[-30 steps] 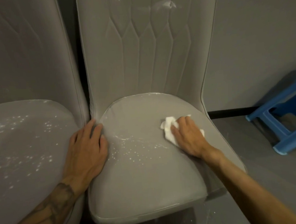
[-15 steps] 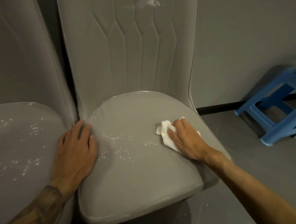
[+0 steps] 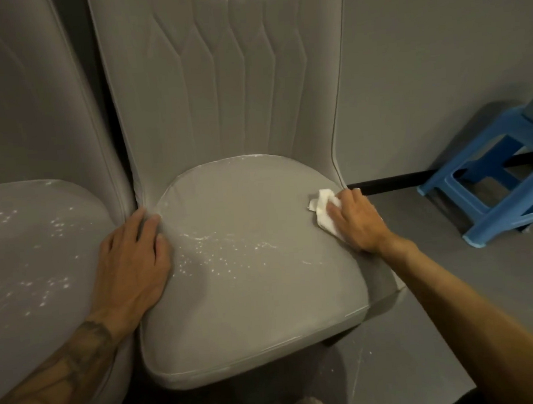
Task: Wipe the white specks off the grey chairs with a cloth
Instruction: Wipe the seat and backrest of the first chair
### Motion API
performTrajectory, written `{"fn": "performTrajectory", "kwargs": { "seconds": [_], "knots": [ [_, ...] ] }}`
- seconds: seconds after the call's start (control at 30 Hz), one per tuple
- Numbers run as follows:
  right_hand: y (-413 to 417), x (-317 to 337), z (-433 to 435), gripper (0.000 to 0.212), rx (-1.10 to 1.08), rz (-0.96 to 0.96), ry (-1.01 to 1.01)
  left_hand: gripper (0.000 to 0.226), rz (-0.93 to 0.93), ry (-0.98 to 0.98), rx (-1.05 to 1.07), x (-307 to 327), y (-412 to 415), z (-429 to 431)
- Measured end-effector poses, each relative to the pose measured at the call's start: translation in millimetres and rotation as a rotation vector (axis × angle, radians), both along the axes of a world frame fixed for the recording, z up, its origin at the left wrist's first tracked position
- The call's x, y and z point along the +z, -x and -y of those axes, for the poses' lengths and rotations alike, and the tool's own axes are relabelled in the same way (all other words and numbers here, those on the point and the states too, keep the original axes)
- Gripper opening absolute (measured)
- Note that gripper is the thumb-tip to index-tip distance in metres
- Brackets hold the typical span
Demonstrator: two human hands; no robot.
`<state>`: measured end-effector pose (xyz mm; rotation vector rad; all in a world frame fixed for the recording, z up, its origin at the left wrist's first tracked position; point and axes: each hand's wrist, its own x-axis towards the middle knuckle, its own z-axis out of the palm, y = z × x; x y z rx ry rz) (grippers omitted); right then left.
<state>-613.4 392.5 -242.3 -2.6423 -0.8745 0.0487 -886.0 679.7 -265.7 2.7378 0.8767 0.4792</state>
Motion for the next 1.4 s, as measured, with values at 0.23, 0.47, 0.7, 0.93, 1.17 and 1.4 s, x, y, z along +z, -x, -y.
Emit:
{"fn": "performTrajectory", "kwargs": {
  "seconds": [0.23, 0.47, 0.7, 0.93, 1.17, 1.4],
  "knots": [
    [35.9, -10.2, 11.8, 0.028, 0.138, 0.021, -0.059, 0.055, -0.008, 0.006, 0.004, 2.4, 1.0, 2.9],
    [60.2, -18.4, 6.6, 0.025, 0.136, 0.077, -0.108, 0.053, -0.01, -0.008, -0.002, 5.1, 0.6, 3.7],
    [48.4, -7.3, -8.8, 0.03, -0.046, 0.103, 0.004, 0.049, -0.03, -0.058, 0.005, 8.2, 9.6, 4.7],
    [87.8, -9.9, -9.6, 0.025, 0.163, 0.105, -0.053, 0.052, -0.091, -0.183, -0.047, 2.5, 44.4, 12.8],
    [137.7, -19.2, -30.6, 0.02, 0.136, 0.199, -0.083, 0.063, -0.069, -0.063, 0.022, -11.9, 51.1, 17.5],
    [96.4, -5.1, -20.2, 0.027, 0.043, 0.161, -0.026, 0.062, -0.053, -0.059, 0.033, -13.1, 49.3, 18.3]
  ]
}}
